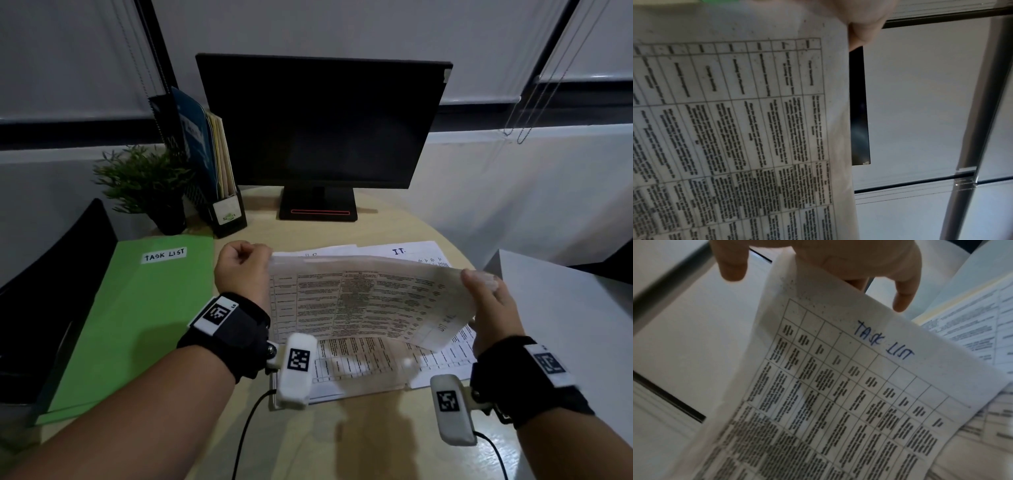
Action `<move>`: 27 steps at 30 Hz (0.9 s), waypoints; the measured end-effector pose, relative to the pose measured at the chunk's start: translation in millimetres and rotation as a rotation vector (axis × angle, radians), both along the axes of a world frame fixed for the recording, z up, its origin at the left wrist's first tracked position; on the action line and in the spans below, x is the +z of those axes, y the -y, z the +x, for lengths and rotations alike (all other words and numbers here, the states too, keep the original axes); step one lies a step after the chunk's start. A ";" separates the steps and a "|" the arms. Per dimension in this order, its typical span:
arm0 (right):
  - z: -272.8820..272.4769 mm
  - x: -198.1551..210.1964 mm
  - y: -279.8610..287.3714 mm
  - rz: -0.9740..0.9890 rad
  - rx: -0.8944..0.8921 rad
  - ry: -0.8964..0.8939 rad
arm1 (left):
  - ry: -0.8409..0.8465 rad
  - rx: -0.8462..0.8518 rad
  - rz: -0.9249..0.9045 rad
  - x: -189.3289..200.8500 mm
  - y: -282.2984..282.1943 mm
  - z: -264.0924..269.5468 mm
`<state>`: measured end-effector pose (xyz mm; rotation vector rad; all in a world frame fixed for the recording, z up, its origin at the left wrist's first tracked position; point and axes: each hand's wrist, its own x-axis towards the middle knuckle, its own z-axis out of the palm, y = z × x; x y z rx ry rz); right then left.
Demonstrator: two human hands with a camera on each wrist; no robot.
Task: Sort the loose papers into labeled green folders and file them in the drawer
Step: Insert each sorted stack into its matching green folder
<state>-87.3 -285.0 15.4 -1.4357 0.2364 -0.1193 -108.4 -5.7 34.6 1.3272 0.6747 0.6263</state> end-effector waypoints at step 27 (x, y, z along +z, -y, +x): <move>26.2 1.7 3.0 0.042 -0.097 -0.429 | 0.022 -0.090 0.017 -19.8 -4.1 8.4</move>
